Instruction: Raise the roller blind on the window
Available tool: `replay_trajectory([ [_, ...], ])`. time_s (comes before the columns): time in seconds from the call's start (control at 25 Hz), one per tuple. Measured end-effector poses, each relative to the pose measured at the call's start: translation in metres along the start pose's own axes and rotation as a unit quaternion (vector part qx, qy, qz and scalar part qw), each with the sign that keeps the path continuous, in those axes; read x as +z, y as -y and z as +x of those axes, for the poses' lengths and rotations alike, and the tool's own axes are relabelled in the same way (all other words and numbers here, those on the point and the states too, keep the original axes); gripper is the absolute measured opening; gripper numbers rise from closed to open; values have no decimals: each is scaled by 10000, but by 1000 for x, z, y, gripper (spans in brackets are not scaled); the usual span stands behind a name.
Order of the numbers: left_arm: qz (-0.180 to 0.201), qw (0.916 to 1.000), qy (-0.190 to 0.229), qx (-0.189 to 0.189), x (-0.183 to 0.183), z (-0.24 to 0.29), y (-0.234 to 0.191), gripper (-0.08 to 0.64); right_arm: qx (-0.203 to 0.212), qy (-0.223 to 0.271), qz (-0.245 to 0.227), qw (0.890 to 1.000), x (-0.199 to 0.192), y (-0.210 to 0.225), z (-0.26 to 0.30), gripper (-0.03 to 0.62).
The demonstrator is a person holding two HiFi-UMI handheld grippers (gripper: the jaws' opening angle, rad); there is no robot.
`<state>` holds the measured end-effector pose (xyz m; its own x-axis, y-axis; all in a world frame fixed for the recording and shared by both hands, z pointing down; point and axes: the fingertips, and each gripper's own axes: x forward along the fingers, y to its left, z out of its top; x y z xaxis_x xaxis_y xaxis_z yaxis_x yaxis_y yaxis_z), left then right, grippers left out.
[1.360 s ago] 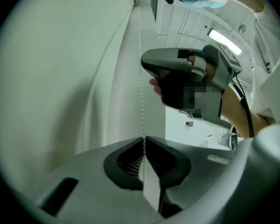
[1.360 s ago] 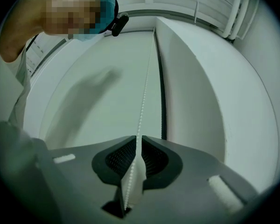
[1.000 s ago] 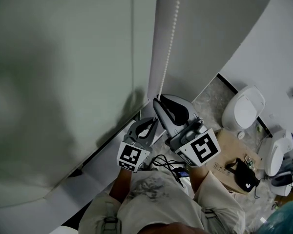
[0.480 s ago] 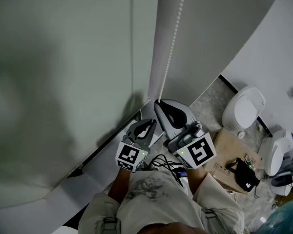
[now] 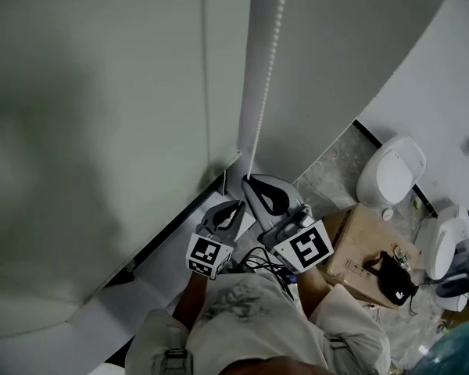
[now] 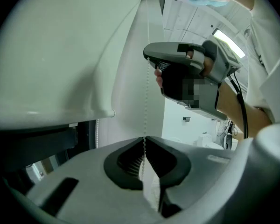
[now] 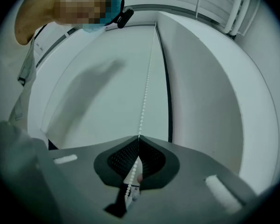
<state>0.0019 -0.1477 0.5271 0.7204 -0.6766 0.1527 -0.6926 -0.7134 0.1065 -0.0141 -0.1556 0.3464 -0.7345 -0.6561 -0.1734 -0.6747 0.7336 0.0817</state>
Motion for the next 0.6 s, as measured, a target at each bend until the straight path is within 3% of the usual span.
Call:
replay_trajectory([
  [0.6,-239,9989,-409,-44,-47,-3,1,20,17,-353,-14,9994,-43,-6,-9,11],
])
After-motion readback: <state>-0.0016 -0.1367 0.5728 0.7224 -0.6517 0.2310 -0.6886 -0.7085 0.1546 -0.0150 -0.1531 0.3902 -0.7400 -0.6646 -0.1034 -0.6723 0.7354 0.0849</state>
